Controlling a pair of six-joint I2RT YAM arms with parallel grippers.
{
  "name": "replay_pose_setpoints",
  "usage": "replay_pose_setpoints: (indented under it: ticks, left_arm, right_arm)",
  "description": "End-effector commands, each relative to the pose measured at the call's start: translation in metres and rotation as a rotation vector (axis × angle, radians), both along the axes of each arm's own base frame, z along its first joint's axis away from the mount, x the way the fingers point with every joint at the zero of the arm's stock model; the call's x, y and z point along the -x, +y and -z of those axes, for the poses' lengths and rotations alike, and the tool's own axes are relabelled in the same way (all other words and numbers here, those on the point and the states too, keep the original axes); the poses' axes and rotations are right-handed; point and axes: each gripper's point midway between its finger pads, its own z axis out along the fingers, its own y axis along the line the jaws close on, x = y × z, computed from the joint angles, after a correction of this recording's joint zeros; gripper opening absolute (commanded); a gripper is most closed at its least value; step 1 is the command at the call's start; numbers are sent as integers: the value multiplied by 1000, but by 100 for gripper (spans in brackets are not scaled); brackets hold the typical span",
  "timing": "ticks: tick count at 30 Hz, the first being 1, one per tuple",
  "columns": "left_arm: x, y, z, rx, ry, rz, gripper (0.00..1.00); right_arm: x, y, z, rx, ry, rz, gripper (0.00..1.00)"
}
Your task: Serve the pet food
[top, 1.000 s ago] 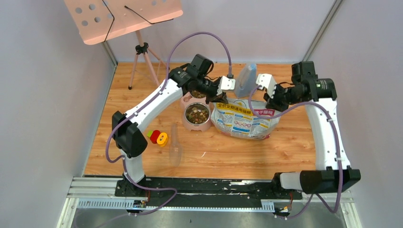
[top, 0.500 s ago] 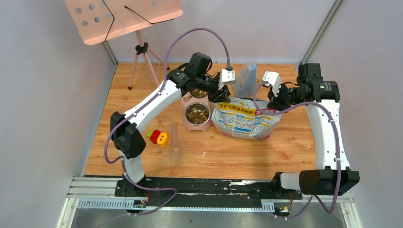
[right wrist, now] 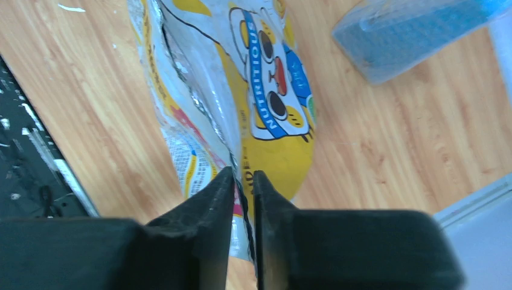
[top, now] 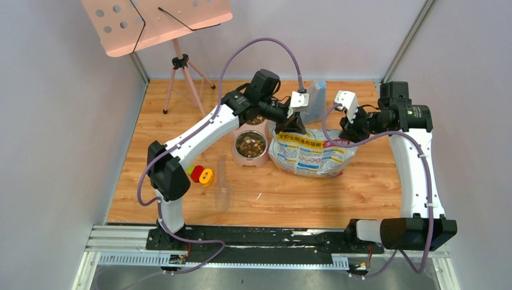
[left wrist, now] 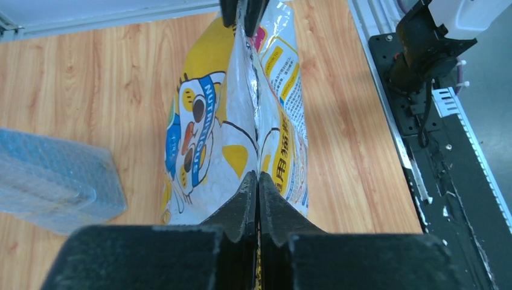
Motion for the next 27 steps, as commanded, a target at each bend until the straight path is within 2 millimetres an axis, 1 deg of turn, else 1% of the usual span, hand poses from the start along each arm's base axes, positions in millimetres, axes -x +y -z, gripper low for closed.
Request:
replay_pose_setpoints:
  ticks: [1,2,3,5,6,8,12,13,14,16,20,24,25,27]
  left_arm:
    - [9,-6,-28,74,-16,52,0]
    - [9,-6,-29,73,-17,51,0]
    - [9,-6,-30,75,-19,49,0]
    - [7,-6,-31,73,-16,38,0]
    - [6,-6,-31,72,-12,29,0]
    - [4,-7,-33,77,-6,8,0]
    - [-1,-10,-39,94,7,-26,0]
    - [-3,-11,-41,99,1,-34,4]
    - [-3,-11,-41,99,3,-38,7]
    - [-5,-11,-41,99,2,-46,16]
    - [-5,-11,-37,89,17,-51,27]
    - [5,-9,-29,74,65,8,33]
    - [10,-8,-26,63,80,29,34]
    - [12,-7,-20,50,94,37,35]
  right_arm:
    - [-11,8,-32,-67,-169,-11,30]
    - [-12,12,-29,-88,-151,-4,37]
    - [-11,17,-27,-103,-136,-9,41]
    - [-9,27,-25,-128,-114,-33,47]
    - [-7,39,-24,-140,-107,-70,48]
    - [-6,53,-25,-165,-100,-109,50]
    - [-11,69,-25,-236,-63,-126,50]
    - [-13,71,-24,-251,-49,-128,50]
    - [-13,73,-23,-261,-38,-131,49]
    - [-14,77,-21,-283,-17,-137,45]
    - [-12,83,-17,-329,27,-138,28]
    - [-6,86,-11,-354,58,-144,16]
    - [-6,87,-11,-358,60,-146,12]
    - [-4,87,-11,-364,60,-147,6]
